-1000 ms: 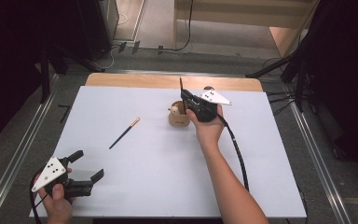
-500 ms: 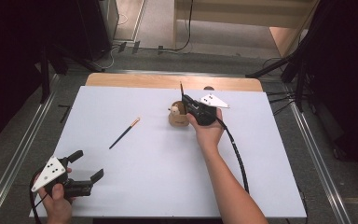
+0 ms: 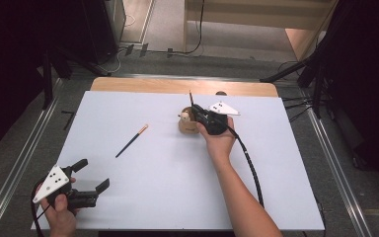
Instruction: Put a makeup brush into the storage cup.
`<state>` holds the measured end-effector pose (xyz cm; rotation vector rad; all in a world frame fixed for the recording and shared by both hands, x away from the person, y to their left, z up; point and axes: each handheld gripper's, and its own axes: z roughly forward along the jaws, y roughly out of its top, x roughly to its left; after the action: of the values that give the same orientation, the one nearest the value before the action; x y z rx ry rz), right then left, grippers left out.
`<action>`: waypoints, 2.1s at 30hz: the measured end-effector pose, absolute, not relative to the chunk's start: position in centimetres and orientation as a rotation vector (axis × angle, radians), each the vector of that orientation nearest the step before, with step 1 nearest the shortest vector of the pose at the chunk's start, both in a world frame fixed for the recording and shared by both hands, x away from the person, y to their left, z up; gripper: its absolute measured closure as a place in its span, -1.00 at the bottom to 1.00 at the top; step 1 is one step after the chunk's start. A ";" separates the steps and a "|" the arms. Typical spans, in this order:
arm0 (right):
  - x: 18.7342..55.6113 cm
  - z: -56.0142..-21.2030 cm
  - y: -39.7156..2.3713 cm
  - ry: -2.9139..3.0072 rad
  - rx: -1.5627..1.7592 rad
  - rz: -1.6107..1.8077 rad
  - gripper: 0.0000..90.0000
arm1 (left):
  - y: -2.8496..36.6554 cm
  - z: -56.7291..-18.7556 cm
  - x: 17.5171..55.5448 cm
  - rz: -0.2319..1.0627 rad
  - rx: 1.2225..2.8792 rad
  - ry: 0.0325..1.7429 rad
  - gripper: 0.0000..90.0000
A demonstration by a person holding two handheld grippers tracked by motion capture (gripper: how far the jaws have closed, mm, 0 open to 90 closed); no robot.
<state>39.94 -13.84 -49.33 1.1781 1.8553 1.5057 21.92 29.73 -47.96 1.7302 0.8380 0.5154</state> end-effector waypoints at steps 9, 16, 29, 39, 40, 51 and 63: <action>39.3 -49.0 -14.7 1.829 1.230 1.503 0.46 | 29.6 -48.0 21.9 0.515 1.736 0.835 -1.00; 38.2 -48.8 -16.0 1.788 1.249 1.546 0.12 | 29.6 -48.0 22.0 0.516 1.738 0.834 -1.00; 34.9 -47.9 -19.2 1.782 1.246 1.479 -0.44 | 29.4 -48.0 21.9 0.518 1.743 0.833 -1.00; 32.7 -48.3 -21.1 1.814 1.233 1.470 -0.69 | 29.4 -48.0 21.9 0.520 1.746 0.832 -1.00; 32.4 -48.4 -21.3 1.810 1.237 1.473 -0.69 | 29.4 -48.0 22.0 0.521 1.746 0.830 -1.00; 30.0 -48.5 -23.3 1.804 1.231 1.455 -0.80 | 29.3 -48.0 21.9 0.522 1.748 0.826 -1.00; 27.3 -49.0 -25.6 1.813 1.188 1.447 -1.00 | 29.3 -48.0 21.9 0.525 1.750 0.830 -1.00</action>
<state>27.29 -25.60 -48.96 1.1882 1.8129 1.4466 21.90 29.33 -48.03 1.7502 0.8301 0.5250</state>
